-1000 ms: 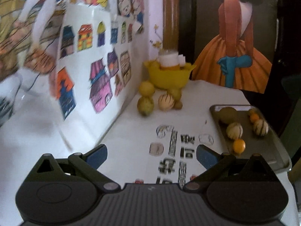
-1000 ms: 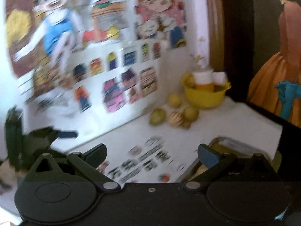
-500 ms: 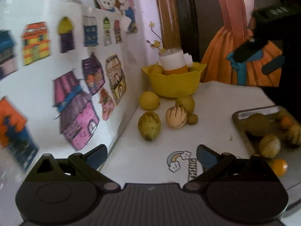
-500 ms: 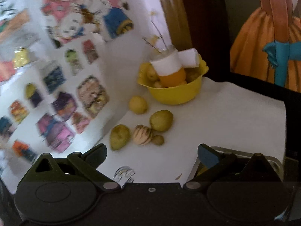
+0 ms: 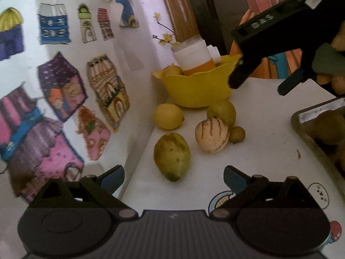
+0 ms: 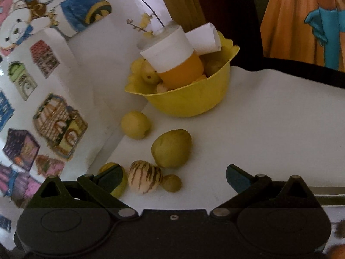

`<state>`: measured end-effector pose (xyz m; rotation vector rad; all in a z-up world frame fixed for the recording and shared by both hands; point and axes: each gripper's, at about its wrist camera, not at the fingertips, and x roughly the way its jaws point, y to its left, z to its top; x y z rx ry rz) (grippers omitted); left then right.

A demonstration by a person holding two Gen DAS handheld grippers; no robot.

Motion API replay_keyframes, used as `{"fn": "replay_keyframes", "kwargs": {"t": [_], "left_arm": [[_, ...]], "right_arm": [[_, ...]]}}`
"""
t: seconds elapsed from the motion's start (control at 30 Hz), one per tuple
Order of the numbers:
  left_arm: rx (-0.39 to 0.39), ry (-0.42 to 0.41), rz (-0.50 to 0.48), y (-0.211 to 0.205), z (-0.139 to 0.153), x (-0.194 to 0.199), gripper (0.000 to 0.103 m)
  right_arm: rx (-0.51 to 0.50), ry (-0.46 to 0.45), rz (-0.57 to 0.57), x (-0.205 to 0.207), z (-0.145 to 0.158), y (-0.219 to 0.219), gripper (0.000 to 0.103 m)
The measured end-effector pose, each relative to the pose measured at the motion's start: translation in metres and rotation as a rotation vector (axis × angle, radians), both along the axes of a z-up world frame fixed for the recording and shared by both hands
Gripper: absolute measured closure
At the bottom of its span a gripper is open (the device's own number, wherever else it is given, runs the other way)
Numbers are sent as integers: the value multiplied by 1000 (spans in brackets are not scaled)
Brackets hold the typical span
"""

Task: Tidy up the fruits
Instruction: 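Grasp an elongated mottled pear with the left tool while the right tool grasps a round green pear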

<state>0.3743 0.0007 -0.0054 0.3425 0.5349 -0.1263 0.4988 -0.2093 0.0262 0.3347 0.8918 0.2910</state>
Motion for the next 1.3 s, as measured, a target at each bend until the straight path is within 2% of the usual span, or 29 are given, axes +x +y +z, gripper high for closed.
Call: {"fn": "replay_keyframes", "kwargs": {"t": [0.57, 0.83, 1.17, 1.3], "left_arm": [[34, 0, -34, -1, -12, 24, 5], [37, 8, -38, -2, -15, 34, 8], [36, 18, -37, -4, -18, 48, 23], [24, 18, -31, -3, -18, 56, 28]], "right_arm": [[80, 66, -24, 35, -33, 9, 4], [95, 75, -23, 39, -39, 11, 12], [115, 82, -63, 55, -50, 21, 18], [92, 72, -70, 59, -53, 26, 22]]}}
